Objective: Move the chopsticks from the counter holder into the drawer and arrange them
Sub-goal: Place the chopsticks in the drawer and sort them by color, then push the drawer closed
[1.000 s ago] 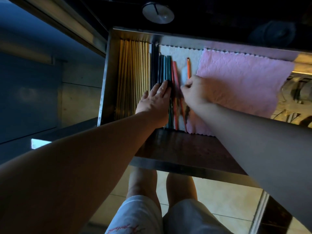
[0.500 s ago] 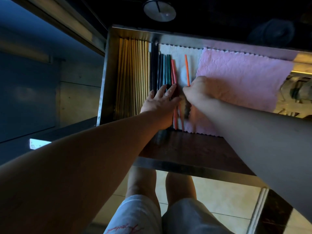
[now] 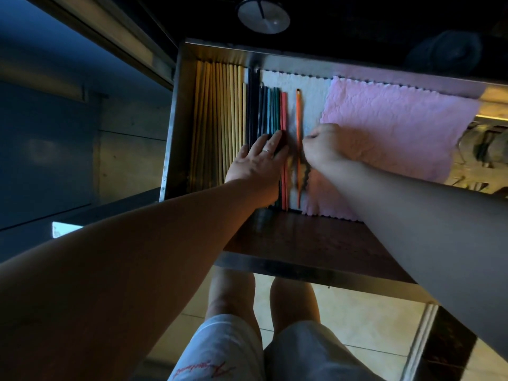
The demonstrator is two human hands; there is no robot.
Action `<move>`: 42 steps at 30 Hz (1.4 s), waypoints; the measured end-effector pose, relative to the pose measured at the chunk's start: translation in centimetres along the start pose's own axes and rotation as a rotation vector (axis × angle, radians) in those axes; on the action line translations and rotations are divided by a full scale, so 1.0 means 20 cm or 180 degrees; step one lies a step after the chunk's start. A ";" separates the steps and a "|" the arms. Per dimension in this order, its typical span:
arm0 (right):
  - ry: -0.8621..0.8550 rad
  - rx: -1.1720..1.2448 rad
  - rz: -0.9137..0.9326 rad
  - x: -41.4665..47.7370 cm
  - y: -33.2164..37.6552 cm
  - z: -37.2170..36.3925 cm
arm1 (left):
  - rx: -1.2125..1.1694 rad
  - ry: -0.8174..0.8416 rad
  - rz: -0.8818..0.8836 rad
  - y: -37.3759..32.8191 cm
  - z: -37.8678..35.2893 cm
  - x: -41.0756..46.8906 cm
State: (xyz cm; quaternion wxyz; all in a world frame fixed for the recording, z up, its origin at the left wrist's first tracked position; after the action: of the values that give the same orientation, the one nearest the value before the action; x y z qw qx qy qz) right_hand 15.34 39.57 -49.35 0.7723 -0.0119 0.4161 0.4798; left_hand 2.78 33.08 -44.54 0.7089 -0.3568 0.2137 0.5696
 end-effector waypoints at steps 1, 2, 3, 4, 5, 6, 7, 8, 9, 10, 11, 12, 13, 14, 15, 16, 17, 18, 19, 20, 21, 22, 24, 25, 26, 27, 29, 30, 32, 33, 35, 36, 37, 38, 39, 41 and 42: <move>0.0093 -0.0046 0.0017 -0.02 0.00 0.01 | -0.0019 0.0003 0.0027 0.00 0.00 0.00; 0.0257 -0.0086 0.0015 -0.04 0.01 0.01 | -0.0046 0.0016 0.0048 0.00 0.00 0.01; 0.0406 -0.0108 0.0017 -0.06 0.01 0.01 | -0.0070 0.0036 0.0065 0.01 -0.01 0.01; 0.0499 -0.0091 0.0002 -0.07 0.01 0.01 | -0.0084 0.0062 0.0079 0.01 -0.02 0.01; 0.0531 -0.0057 -0.0010 -0.08 0.01 0.01 | -0.0092 0.0094 0.0086 0.01 -0.02 0.01; 0.0513 0.0033 -0.0035 -0.09 0.01 0.01 | -0.0097 0.0123 0.0088 0.01 -0.02 0.01; 0.0492 0.0117 -0.0075 -0.09 0.01 0.01 | -0.0101 0.0144 0.0088 0.00 -0.02 0.02; 0.0512 0.0166 -0.0103 -0.09 0.01 0.00 | -0.0098 0.0160 0.0088 0.00 -0.02 0.02; 0.0582 0.0179 -0.0090 -0.10 0.01 0.00 | -0.0090 0.0169 0.0090 0.00 -0.02 0.02; 0.0685 0.0173 -0.0067 -0.11 0.01 -0.01 | -0.0083 0.0169 0.0092 -0.01 -0.02 0.02; 0.0771 0.0156 -0.0040 -0.12 0.02 -0.01 | -0.0081 0.0161 0.0095 -0.01 -0.02 0.02; 0.0803 0.0155 -0.0011 -0.12 0.02 0.00 | -0.0076 0.0156 0.0105 -0.01 -0.01 0.01; 0.0790 0.0157 0.0012 -0.13 0.02 0.01 | -0.0064 0.0154 0.0118 -0.01 -0.01 0.01; 0.0728 0.0171 0.0013 -0.13 0.01 0.02 | -0.0050 0.0152 0.0130 -0.02 -0.01 0.01; 0.0639 0.0173 -0.0012 -0.13 0.00 0.03 | -0.0042 0.0153 0.0139 -0.02 -0.01 0.00; 0.0553 0.0193 -0.0059 -0.13 -0.02 0.05 | -0.0041 0.0162 0.0143 -0.03 -0.01 -0.01; 0.0513 0.0238 -0.0112 -0.14 -0.04 0.06 | -0.0039 0.0180 0.0149 -0.03 -0.01 -0.02; 0.0531 0.0298 -0.0145 -0.16 -0.06 0.08 | -0.0034 0.0205 0.0164 -0.04 0.00 -0.04; 0.0562 0.0348 -0.0147 -0.18 -0.07 0.10 | -0.0032 0.0232 0.0189 -0.05 0.01 -0.06; 0.0583 0.0370 -0.0139 -0.21 -0.09 0.12 | -0.0041 0.0269 0.0220 -0.07 0.02 -0.08; 0.0590 0.0368 -0.0121 -0.25 -0.10 0.15 | -0.0067 0.0310 0.0258 -0.09 0.04 -0.10; 0.0583 0.0364 -0.0099 -0.30 -0.12 0.20 | -0.0113 0.0349 0.0310 -0.11 0.07 -0.14; 0.0556 0.0248 -0.0072 -0.42 -0.13 0.31 | -0.0310 0.0379 0.0439 -0.17 0.13 -0.22; 0.0538 0.0113 -0.0058 -0.49 -0.13 0.37 | -0.0440 0.0365 0.0488 -0.21 0.17 -0.27; 0.0526 -0.0025 -0.0026 -0.56 -0.13 0.43 | -0.0554 0.0310 0.0526 -0.25 0.21 -0.33; 0.0509 -0.0135 0.0039 -0.62 -0.13 0.49 | -0.0643 0.0223 0.0549 -0.29 0.25 -0.39; 0.0464 -0.0321 0.0239 -0.76 -0.13 0.59 | -0.0762 0.0040 0.0572 -0.37 0.32 -0.51; 0.0434 -0.0423 0.0331 -0.83 -0.13 0.63 | -0.0772 -0.0038 0.0582 -0.40 0.34 -0.57; 0.0344 -0.0666 0.0453 -0.96 -0.14 0.71 | -0.0740 -0.0157 0.0570 -0.47 0.37 -0.68; 0.0304 -0.0807 0.0510 -1.02 -0.14 0.75 | -0.0715 -0.0198 0.0558 -0.50 0.37 -0.73; 0.0220 -0.1102 0.0690 -1.13 -0.17 0.80 | -0.0659 -0.0263 0.0549 -0.56 0.37 -0.83; 0.0192 -0.1237 0.0786 -1.17 -0.19 0.83 | -0.0644 -0.0283 0.0548 -0.59 0.37 -0.88; 0.0183 -0.1342 0.0856 -1.22 -0.21 0.85 | -0.0651 -0.0300 0.0537 -0.61 0.36 -0.93; 0.0197 -0.1419 0.0897 -1.26 -0.22 0.87 | -0.0665 -0.0319 0.0511 -0.64 0.36 -0.98; 0.0209 -0.1455 0.0919 -1.30 -0.24 0.89 | -0.0676 -0.0340 0.0464 -0.66 0.34 -1.03; 0.0201 -0.1463 0.0992 -1.37 -0.29 0.92 | -0.0646 -0.0414 0.0309 -0.70 0.31 -1.11; 0.0189 -0.1468 0.1057 -1.41 -0.32 0.93 | -0.0634 -0.0433 0.0231 -0.71 0.29 -1.16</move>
State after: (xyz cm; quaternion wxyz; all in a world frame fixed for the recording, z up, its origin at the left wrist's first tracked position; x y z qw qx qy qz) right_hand 26.41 23.28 -21.14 0.6476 -0.1329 0.3148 0.6811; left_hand 9.87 20.98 -20.56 0.6618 -0.3780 0.1203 0.6362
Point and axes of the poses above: each hand's wrist, its own x-axis towards the middle knuckle, its own z-axis out of the back of the hand, y = z × x, the point moved 1 cm from there along x, towards the middle knuckle, and after that the axes turned 4 degrees about -z, right-handed, at the moved point
